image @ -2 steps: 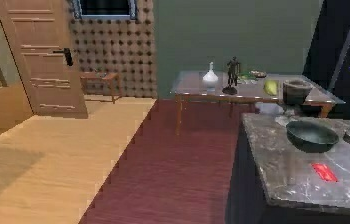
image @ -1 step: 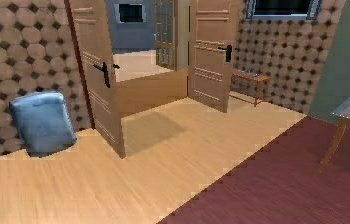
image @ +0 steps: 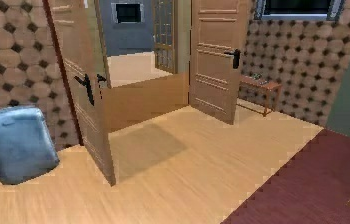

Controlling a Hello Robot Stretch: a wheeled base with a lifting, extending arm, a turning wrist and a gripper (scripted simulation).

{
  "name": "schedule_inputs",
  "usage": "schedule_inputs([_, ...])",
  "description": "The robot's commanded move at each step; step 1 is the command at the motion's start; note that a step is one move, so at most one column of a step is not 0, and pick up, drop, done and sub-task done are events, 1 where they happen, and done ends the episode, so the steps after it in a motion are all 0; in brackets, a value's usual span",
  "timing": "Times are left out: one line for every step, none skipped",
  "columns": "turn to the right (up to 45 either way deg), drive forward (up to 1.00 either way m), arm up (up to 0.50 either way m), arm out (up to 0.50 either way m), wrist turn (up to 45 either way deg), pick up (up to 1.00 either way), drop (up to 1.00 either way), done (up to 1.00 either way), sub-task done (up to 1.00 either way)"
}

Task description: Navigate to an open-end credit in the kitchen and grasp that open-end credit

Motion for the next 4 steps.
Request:
schedule_inputs([45.0,0.0,0.0,0.0,0.0,0.0,0.0,0.0,0.0])
schedule_inputs([3.0,0.0,0.0,0.0,0.0,0.0,0.0,0.0,0.0])
schedule_inputs([0.0,0.6,0.0,0.0,0.0,0.0,0.0,0.0,0.0])
schedule_inputs([9.0,0.0,0.0,0.0,0.0,0.0,0.0,0.0,0.0])
